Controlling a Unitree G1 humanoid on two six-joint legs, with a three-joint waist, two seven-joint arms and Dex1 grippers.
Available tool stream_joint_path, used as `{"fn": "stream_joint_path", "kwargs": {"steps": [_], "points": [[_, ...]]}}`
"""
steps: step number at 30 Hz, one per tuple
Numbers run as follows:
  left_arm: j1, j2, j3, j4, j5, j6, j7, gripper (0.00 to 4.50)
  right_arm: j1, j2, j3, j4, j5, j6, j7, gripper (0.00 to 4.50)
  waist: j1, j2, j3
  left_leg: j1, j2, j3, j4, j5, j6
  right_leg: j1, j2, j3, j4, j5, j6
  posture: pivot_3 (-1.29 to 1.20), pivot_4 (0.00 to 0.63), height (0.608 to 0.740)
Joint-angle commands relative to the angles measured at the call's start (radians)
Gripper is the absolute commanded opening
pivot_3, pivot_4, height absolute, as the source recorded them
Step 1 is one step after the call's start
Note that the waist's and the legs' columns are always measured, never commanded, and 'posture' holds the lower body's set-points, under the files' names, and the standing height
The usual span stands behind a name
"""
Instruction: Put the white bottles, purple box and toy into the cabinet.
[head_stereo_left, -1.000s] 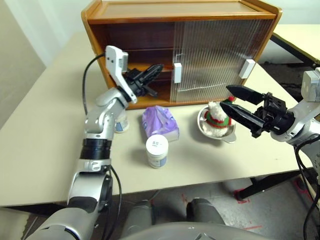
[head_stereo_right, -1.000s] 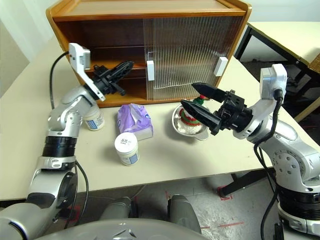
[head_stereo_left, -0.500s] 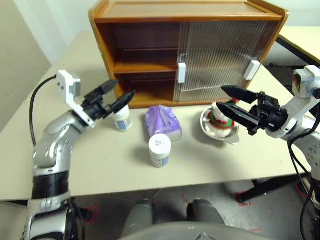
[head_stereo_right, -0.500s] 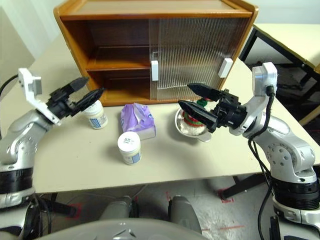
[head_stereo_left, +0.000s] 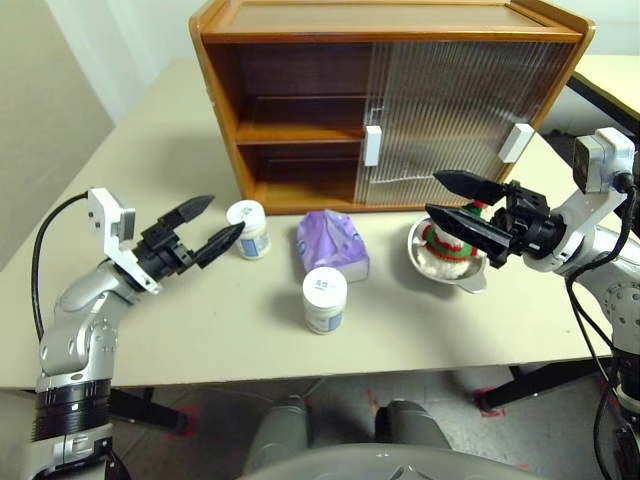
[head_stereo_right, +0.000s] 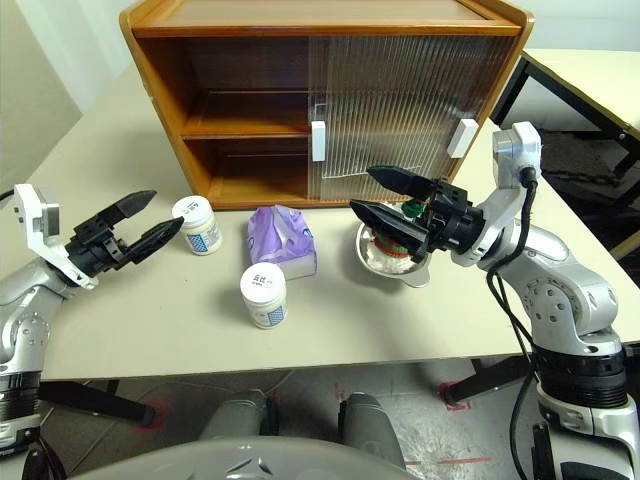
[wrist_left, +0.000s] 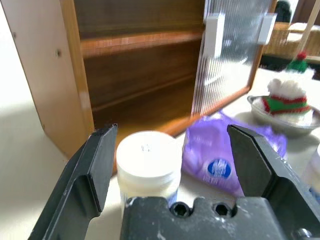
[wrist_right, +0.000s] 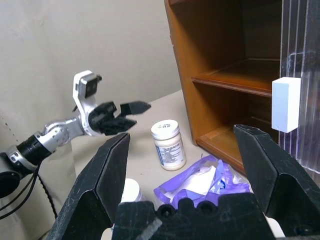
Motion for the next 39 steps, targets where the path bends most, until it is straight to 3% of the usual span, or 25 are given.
{"fn": "stream_joint_path", "kwargs": {"steps": [1,15,18,39], "points": [[0.006,-0.017,-0.008,0.069,0.016,-0.038,-0.006,4.46,-0.006,-0.006,-0.008,-0.004,0.000,0.004,0.000,4.50,-0.001,0.000,0.000,0.000,0.001,0.000,0.000,0.000,0.000,0.000,0.001,0.000,0.000,0.000,0.000,0.05,0.000,0.740],[-0.064,-0.046,-0.074,0.315,0.095,-0.188,-0.050,4.46,-0.007,-0.014,-0.016,-0.022,0.008,0.011,-0.014,4.50,-0.005,0.000,0.000,-0.001,0.003,0.006,-0.002,0.000,0.000,-0.005,0.004,0.001,0.001,0.004,0.003,0.03,0.000,0.740],[-0.093,-0.056,-0.086,0.356,0.107,-0.205,-0.049,4.46,-0.005,-0.014,-0.018,-0.027,0.010,0.011,-0.019,4.50,-0.005,0.000,0.000,-0.001,0.003,0.007,-0.003,0.000,0.000,-0.006,0.004,0.003,0.001,0.009,0.011,0.02,0.000,0.740],[-0.171,-0.067,-0.125,0.556,0.174,-0.331,-0.064,4.46,0.008,-0.021,-0.032,-0.056,0.026,0.017,-0.046,4.50,-0.008,-0.001,-0.001,-0.001,0.003,0.013,-0.007,0.000,0.000,-0.008,0.007,0.005,0.001,0.009,0.011,-0.01,0.000,0.740]]}}
